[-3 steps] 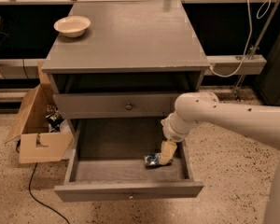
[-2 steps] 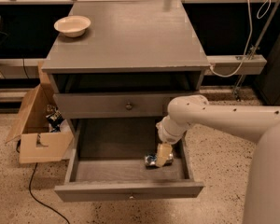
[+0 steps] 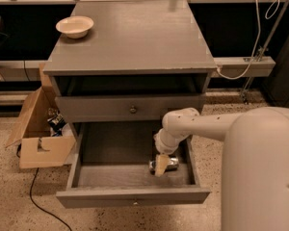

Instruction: Pick redbull can from middle drawer and place on counter

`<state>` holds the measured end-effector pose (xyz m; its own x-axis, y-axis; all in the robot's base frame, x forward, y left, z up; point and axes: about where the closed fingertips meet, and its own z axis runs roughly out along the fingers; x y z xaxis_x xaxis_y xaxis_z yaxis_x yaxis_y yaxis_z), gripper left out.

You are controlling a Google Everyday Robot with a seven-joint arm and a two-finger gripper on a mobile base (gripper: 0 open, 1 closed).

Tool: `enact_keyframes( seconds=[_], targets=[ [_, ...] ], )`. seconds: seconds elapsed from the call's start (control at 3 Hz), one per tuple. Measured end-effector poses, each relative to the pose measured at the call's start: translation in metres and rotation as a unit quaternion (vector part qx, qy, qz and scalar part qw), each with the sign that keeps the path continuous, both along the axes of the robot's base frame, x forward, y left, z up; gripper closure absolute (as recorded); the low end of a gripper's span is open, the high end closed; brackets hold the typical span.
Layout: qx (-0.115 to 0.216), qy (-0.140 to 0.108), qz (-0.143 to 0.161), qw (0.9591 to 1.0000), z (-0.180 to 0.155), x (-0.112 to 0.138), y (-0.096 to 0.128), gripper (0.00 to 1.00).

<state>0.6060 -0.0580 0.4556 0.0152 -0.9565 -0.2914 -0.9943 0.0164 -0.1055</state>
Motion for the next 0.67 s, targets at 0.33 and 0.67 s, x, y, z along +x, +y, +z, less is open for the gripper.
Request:
enact_keyframes(
  seconds=[0.33,0.67],
  targets=[
    [-0.006,0.007,-0.005,0.9999,-0.031,0.007,-0.005,0.00],
    [-0.012,0.019,-0.014,0.9996,-0.056,0.011,-0.017,0.00]
  ],
)
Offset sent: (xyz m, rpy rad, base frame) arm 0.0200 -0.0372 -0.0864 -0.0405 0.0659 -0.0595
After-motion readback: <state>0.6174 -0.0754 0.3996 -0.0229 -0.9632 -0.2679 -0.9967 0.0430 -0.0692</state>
